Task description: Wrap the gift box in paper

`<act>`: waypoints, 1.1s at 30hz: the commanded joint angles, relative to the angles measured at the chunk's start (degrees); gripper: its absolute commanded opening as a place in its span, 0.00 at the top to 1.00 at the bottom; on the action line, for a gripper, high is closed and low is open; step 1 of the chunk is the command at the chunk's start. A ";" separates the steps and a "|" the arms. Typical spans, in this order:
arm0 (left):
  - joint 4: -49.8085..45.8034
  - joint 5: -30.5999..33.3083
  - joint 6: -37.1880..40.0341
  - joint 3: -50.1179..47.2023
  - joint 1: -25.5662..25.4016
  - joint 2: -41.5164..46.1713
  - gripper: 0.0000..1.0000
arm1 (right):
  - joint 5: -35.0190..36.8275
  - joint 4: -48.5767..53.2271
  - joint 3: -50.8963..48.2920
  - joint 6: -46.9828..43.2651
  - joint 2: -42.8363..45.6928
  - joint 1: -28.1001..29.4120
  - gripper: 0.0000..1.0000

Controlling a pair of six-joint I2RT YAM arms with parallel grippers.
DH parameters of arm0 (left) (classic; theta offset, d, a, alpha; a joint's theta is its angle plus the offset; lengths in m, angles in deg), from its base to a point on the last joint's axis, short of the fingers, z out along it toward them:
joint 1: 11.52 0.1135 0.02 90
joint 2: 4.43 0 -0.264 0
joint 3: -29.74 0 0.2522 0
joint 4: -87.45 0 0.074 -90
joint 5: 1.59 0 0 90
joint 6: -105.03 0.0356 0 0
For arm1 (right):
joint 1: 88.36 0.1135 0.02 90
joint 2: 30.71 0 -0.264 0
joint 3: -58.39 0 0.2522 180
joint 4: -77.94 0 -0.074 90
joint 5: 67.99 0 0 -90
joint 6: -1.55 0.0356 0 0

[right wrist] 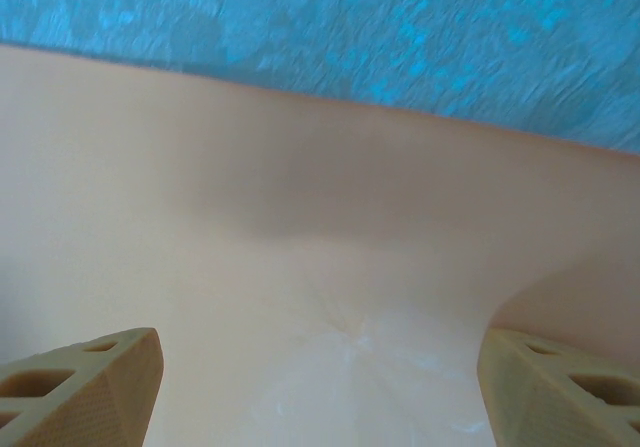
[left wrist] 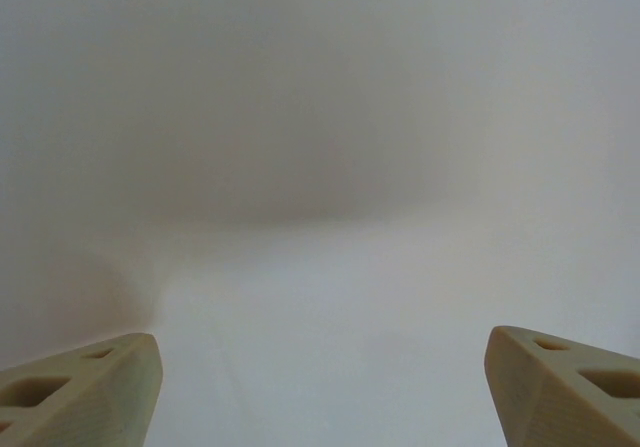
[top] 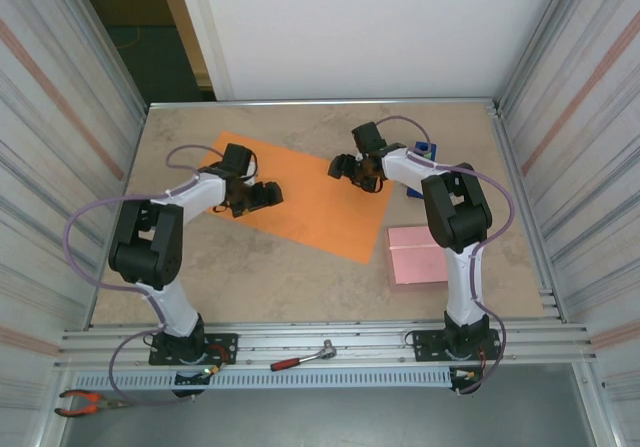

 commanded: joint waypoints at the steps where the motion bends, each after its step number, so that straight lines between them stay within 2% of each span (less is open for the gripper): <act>1: -3.42 3.19 2.34 4.72 0.65 0.60 0.15 | -2.15 1.46 -2.46 -1.77 6.08 2.18 0.18; 8: -6.33 1.72 4.82 14.32 4.00 -7.20 0.14 | 0.71 -2.93 -12.42 1.98 12.72 6.87 0.18; 16: -8.20 0.83 5.15 19.02 5.88 -12.55 0.14 | 4.34 -6.35 -19.64 5.74 13.75 10.98 0.17; 24: -6.26 -0.13 3.00 14.88 6.02 -12.29 0.14 | 4.11 -6.40 -19.63 4.99 10.88 8.86 0.17; 33: -2.49 -0.84 -0.53 6.67 5.97 -8.11 0.14 | 1.97 -4.71 -15.73 1.43 7.57 4.44 0.17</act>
